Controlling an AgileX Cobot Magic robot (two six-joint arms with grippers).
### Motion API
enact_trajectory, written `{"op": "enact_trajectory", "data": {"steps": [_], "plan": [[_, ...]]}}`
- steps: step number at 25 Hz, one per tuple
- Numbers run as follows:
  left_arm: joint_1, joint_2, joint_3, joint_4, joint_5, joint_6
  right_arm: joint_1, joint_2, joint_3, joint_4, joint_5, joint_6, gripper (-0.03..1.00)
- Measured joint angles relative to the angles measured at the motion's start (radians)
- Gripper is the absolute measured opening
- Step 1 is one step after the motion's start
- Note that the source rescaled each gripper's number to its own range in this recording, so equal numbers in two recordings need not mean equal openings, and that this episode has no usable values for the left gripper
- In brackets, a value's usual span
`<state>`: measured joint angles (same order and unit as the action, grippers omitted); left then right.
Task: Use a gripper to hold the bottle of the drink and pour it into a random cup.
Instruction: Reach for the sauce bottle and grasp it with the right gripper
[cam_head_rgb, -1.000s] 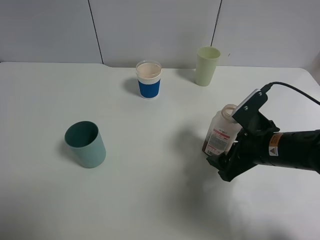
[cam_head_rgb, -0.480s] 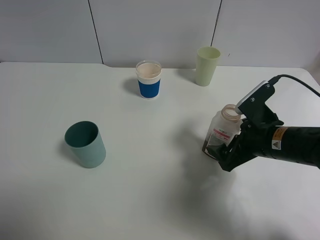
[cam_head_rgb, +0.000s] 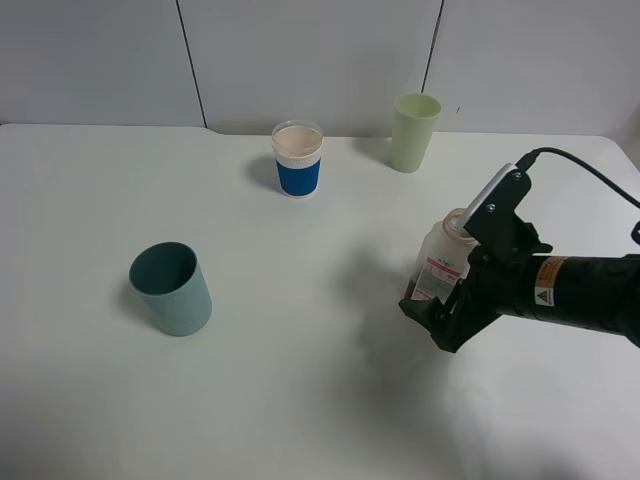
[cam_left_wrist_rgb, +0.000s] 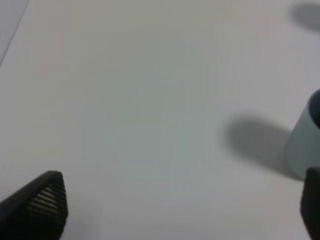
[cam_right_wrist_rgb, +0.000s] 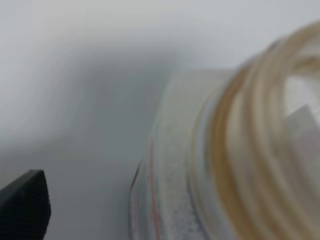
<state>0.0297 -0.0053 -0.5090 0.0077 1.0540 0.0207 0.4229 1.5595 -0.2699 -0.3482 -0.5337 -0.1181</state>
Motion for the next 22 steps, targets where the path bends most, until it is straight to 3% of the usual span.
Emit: {"op": "enact_trajectory", "data": {"steps": [10,22], "plan": [[0.0,0.0,0.0,0.0,0.0,0.0,0.0,0.168,0.235,0.174,-0.566,-0.234,0.9],[0.0,0.0,0.0,0.0,0.0,0.0,0.0,0.279,0.247,0.239,-0.67,-0.25,0.88]]}}
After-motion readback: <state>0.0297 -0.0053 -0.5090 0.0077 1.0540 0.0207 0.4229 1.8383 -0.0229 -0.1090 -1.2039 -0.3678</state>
